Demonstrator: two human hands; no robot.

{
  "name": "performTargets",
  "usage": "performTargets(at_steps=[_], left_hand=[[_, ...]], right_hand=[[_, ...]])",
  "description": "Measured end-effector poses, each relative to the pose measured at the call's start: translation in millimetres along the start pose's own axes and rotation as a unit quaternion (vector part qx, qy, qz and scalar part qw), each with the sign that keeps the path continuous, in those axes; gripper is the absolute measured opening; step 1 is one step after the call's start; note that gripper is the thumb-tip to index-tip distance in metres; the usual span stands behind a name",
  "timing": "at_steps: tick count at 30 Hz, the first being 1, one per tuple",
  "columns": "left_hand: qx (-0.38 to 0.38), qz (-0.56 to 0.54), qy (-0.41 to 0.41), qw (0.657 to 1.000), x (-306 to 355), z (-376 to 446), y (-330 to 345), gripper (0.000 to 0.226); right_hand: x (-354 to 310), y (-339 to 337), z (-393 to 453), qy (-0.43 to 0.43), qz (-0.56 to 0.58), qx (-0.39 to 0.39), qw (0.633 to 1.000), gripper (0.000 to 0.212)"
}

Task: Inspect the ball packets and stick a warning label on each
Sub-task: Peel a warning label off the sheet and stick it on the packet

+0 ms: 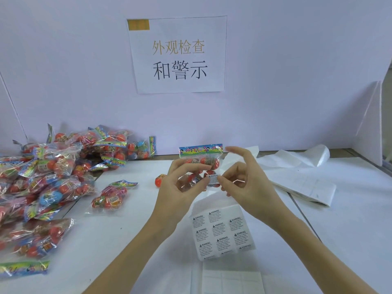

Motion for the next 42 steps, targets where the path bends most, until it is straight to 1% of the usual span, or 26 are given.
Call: performTargets(at_steps=[2,3,4,6,7,9,11,13,17,19,21,22,24,25,27,29,31,33,35,36,37,38,39,40,41,42], left_hand=[[0.004,-0.012,0.002,1.0,0,1,-2,0.028],[0.005,-0.019,0.001,1.0,0,1,-3,0.032],[0.003,-0.028,-0.001,1.0,0,2,-3,0.038],[-0.009,-0.044,0.004,0.999,0,2,-2,0.055],[-0.015,-0.052,0.005,0.999,0,2,-2,0.065],[-0.021,-0.08,-0.002,0.997,-1,1,-1,0.084],[-0.026,-0.111,-0.011,0.993,-2,1,0,0.091],[-0.027,-0.12,-0.023,0.992,-4,3,-2,0.091],[-0.049,-0.117,-0.041,0.991,-7,4,-4,0.08],[-0.041,-0.114,-0.04,0.992,-7,3,-4,0.076],[-0.021,-0.097,-0.038,0.994,-7,2,-3,0.075],[-0.013,-0.089,-0.039,0.995,-8,2,-3,0.075],[-0.009,-0.081,-0.04,0.996,-9,1,-3,0.073],[-0.01,-0.082,-0.04,0.996,-10,1,-3,0.071],[-0.015,-0.087,-0.041,0.995,-10,2,-3,0.07],[-0.023,-0.083,-0.039,0.996,-11,2,-1,0.069],[-0.022,-0.059,-0.029,0.998,-11,2,1,0.066],[0.001,-0.01,-0.009,1.0,-10,3,-1,0.064],[0.049,0.029,-0.003,0.998,-8,4,-8,0.059],[0.08,0.037,-0.006,0.996,-7,6,-13,0.052],[0.112,0.042,-0.006,0.993,-5,8,-19,0.042],[0.142,0.052,-0.003,0.989,-3,10,-26,0.03],[0.166,0.073,-0.001,0.983,-1,13,-34,0.019],[0.182,0.106,-0.002,0.978,0,17,-41,0.013],[0.188,0.151,-0.005,0.97,1,18,-48,0.012],[0.186,0.207,-0.007,0.961,2,19,-54,0.014]], right_hand=[[3,-2,0,0.007,-0.094,0.029,0.995,0.08],[3,-3,0,0.026,-0.102,0.026,0.994,0.076],[2,-3,1,0.046,-0.077,0.012,0.996,0.061],[-1,0,1,0.059,-0.013,-0.036,0.998,0.023],[-3,2,1,0.055,-0.001,-0.054,0.997,0.014],[-4,6,-1,0.044,-0.011,-0.064,0.997,0.01],[-3,7,-2,0.034,-0.036,-0.062,0.997,0.016],[-1,5,-1,0.037,-0.021,-0.082,0.996,0.02],[4,1,0,0.073,0.108,-0.137,0.982,0.019],[7,0,1,0.095,0.145,-0.14,0.975,0.026],[4,3,0,0.106,0.132,-0.14,0.976,0.039],[3,5,-1,0.103,0.106,-0.133,0.98,0.041],[2,10,-2,0.091,0.054,-0.109,0.988,0.033],[3,11,-2,0.09,0.051,-0.102,0.989,0.029],[4,9,-2,0.099,0.08,-0.109,0.986,0.032],[4,5,-1,0.117,0.111,-0.134,0.978,0.038],[9,2,-1,0.152,0.147,-0.153,0.965,0.039],[18,-2,0,0.201,0.145,-0.128,0.96,0.039],[23,-13,4,0.234,0.084,-0.08,0.965,0.039],[21,-20,7,0.239,0.074,-0.059,0.966,0.038],[18,-28,10,0.23,0.122,-0.046,0.964,0.036],[13,-37,14,0.204,0.246,-0.046,0.946,0.034],[6,-45,17,0.16,0.402,-0.066,0.899,0.033],[-1,-52,18,0.107,0.524,-0.097,0.84,0.037],[-5,-57,16,0.07,0.586,-0.135,0.796,0.048],[-6,-58,14,0.059,0.6,-0.168,0.78,0.063]])
Point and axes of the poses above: each hand's wrist, its own z-axis towards the middle knuckle, its own y-axis out of the palm, x = y × z, the point moved 3 cm from there along z, towards the middle knuckle, and after that the axes turned 14 degrees about -z, right-handed, at the moved point
